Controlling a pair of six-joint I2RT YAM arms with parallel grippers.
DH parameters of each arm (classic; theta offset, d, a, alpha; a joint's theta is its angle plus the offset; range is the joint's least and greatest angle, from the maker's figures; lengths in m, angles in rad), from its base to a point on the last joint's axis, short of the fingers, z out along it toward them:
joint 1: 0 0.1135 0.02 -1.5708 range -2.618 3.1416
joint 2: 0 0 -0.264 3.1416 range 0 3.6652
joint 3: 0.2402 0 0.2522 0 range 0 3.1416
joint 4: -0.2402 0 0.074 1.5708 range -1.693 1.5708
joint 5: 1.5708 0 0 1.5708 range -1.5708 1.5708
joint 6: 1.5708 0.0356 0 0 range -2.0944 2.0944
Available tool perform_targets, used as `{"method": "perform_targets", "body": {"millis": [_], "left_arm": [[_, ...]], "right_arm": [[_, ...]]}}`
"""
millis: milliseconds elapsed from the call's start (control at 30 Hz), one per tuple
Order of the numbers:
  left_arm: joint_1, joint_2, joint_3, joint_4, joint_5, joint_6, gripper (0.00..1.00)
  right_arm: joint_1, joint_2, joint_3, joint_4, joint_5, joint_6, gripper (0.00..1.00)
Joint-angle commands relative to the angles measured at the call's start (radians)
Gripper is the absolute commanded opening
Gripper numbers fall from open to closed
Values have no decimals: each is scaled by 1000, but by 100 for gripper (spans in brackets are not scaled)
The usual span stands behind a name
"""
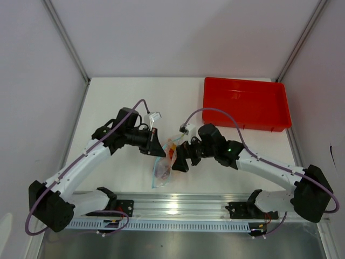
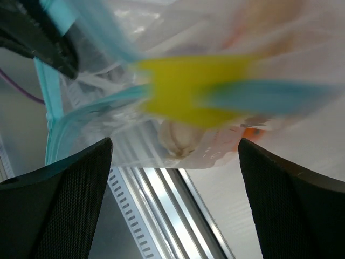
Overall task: Place the food in the zip-top bag and seal the zipper
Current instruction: Zip the zipper food storage bag at the center of the board.
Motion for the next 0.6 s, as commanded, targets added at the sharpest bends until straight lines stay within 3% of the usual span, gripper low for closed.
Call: {"method": "perform_targets", "body": {"millis": [0, 333, 433, 567], "left_arm": [[-6, -98, 22, -9, -64, 49, 1], [-4, -77, 8, 10, -53, 31, 5], [-4, -81, -7, 41, -58, 31, 5], [-4, -114, -24, 87, -73, 38, 19]], "right_arm": [[62, -10, 10, 183, 85, -7, 99], [52, 177, 177, 137, 119, -150, 99], [57, 226, 211, 170, 106, -78, 99], [66, 231, 185, 220, 115, 43, 100]]}}
